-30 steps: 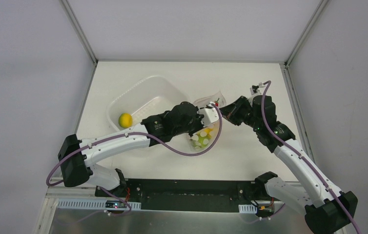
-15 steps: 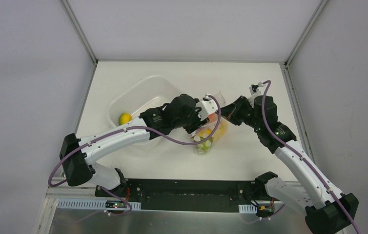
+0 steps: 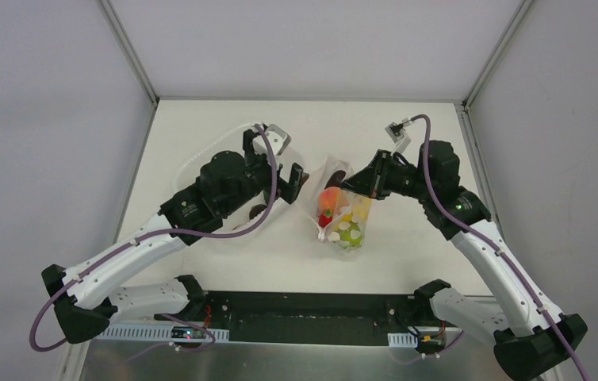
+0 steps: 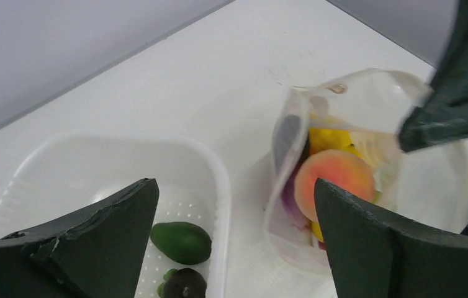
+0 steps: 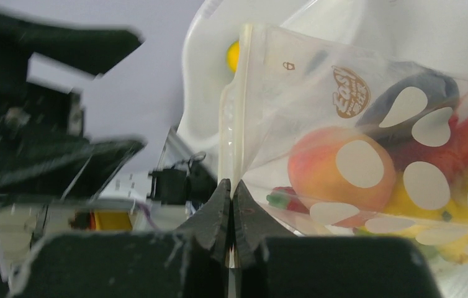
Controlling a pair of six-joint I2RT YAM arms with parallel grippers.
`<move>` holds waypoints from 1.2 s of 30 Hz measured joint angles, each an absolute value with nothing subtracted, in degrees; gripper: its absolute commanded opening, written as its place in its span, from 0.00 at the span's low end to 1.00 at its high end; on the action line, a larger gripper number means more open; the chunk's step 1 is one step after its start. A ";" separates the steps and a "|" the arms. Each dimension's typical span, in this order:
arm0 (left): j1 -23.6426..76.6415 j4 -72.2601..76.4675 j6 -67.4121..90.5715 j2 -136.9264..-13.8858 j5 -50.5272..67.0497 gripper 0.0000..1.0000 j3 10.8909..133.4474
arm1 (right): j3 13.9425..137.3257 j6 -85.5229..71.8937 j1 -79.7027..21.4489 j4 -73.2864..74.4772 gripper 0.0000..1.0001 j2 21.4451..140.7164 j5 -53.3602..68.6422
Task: Place the food in the zip-top bag and seal the zipper
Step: Zip the zipper food storage bag at the center of the board.
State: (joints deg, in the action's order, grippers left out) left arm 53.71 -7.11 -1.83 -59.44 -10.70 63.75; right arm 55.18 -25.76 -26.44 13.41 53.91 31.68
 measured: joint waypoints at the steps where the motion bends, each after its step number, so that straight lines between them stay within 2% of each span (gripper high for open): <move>1: 52.38 -7.07 -0.58 -58.89 -10.66 0.99 63.22 | 56.82 -24.25 -26.44 14.37 0.00 54.54 34.63; 7: 47.00 -6.44 3.88 -53.01 -8.99 0.99 57.87 | 62.04 -15.11 -26.46 20.18 0.00 55.86 50.24; 11: 46.76 -6.66 3.81 -49.12 -4.54 0.99 57.36 | 62.13 -8.82 -26.50 25.80 0.00 56.16 54.11; 19: 46.74 -8.40 1.98 -49.98 4.99 0.99 57.34 | 62.11 -0.69 -26.98 34.68 0.00 64.23 47.53; 21: 46.35 -8.40 1.87 -51.83 6.98 0.95 57.23 | 62.11 0.64 -26.98 35.66 0.00 65.39 44.51; 23: 45.89 -8.29 1.80 -54.35 8.88 0.93 57.21 | 62.11 1.76 -26.98 36.62 0.00 65.82 41.89; 36: 44.51 -5.63 2.61 -68.53 18.41 0.94 62.46 | 62.11 3.42 -26.98 37.87 0.01 65.36 37.54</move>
State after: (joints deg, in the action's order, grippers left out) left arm 44.51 -5.63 2.61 -68.53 18.41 62.46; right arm 62.11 3.42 -26.98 37.87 65.36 37.54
